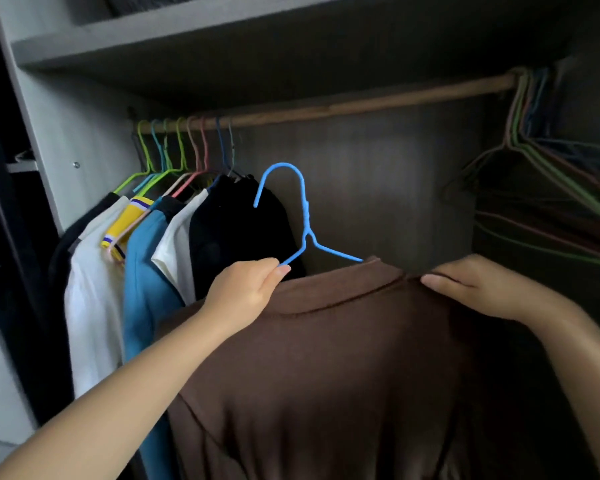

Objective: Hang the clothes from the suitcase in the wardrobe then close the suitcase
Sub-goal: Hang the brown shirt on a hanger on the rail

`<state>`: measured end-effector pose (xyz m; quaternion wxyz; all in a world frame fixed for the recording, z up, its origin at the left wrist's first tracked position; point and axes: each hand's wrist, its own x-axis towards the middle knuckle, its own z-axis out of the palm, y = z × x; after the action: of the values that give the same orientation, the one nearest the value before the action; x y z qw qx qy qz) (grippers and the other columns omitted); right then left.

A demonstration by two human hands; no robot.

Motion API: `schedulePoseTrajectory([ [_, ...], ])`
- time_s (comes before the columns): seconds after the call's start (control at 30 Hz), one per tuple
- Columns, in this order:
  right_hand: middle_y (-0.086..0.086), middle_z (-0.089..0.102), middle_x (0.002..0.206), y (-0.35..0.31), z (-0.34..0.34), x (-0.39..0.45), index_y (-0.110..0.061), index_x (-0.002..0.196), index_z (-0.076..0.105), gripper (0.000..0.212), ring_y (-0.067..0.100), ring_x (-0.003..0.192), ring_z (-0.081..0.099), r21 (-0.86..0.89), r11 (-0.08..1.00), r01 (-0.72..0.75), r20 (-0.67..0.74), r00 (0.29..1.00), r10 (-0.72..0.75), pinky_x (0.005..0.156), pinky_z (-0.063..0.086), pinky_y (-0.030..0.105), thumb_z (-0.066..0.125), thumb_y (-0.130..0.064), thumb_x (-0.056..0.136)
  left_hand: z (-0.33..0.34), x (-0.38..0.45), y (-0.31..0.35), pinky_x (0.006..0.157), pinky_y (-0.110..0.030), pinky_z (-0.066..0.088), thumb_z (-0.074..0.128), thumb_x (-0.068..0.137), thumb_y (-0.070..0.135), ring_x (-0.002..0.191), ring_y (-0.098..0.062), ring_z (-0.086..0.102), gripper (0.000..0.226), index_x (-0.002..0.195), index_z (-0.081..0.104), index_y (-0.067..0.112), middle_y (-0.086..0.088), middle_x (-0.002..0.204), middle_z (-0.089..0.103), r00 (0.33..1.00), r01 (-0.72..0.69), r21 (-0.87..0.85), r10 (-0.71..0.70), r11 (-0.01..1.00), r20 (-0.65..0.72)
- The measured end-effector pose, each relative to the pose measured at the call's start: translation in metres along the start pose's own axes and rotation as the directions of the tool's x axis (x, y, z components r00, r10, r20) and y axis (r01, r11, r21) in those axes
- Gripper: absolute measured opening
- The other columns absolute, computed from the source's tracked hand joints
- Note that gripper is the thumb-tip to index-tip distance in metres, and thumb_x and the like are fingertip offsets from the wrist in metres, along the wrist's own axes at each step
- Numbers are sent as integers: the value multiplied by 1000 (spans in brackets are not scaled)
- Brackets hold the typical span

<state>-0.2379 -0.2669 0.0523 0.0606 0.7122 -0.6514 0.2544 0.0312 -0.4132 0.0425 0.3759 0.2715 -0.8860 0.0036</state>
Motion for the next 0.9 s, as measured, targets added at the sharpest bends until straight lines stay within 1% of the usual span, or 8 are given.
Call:
schedulePoseTrajectory([
  [0.13,-6,65,67,19,-11,-16,-10,70,64,97,-1,61,57,199,973,-120,167,982,87,60,43,14,33,-98,43,-3,4,1,47,-24,19,26,83,50,44,-10,28,43,52,21,20,6,46,27,1000,-23,31,24,999,-19],
  [0.23,-14,70,91,12,-7,-19,-28,87,68,85,-5,82,63,242,968,-67,295,955,-7,75,48,15,39,-95,45,4,4,10,45,-23,19,19,79,58,42,-8,28,46,52,21,21,6,45,27,999,-53,67,53,996,-1],
  [0.3,-16,69,98,3,0,-19,-31,92,64,84,-2,90,63,211,976,-44,247,969,-10,80,49,16,39,-95,44,6,5,17,44,-24,18,12,76,59,41,-7,27,45,51,20,22,6,44,26,997,-77,95,79,992,-13],
  [0.43,-9,56,60,-2,-1,-19,-14,63,51,81,3,60,53,166,985,-48,-85,994,62,57,38,23,27,-91,56,6,18,34,45,-27,19,26,84,51,41,-9,27,45,51,19,21,5,43,25,996,-84,30,85,996,-37],
  [0.5,-9,55,60,-5,-8,-19,-13,62,49,72,5,59,51,160,987,-31,-124,991,52,56,37,24,33,-83,64,10,27,44,46,-28,20,29,85,44,43,-12,31,42,51,20,20,5,44,27,993,-121,-11,121,993,-4],
  [0.63,5,63,73,-4,-19,-22,-5,77,59,100,15,73,59,145,989,-5,-88,996,18,63,43,24,21,-95,53,23,38,59,47,-25,24,31,97,39,52,-18,41,48,54,22,22,7,48,30,982,-186,56,184,981,38],
  [0.8,-6,57,72,-16,-19,-16,-20,77,54,25,-2,74,54,100,994,-34,-68,997,41,66,36,11,40,-31,94,36,41,79,63,-34,34,34,98,35,72,-29,55,47,55,20,22,-6,64,51,972,-208,45,201,977,119],
  [0.9,-9,57,78,-17,-20,-14,-20,90,54,15,2,75,54,22,998,-56,-93,994,58,70,37,19,43,-28,95,43,49,82,65,-35,36,35,97,39,79,-31,58,47,56,25,17,-14,76,61,979,-184,80,175,980,108],
])
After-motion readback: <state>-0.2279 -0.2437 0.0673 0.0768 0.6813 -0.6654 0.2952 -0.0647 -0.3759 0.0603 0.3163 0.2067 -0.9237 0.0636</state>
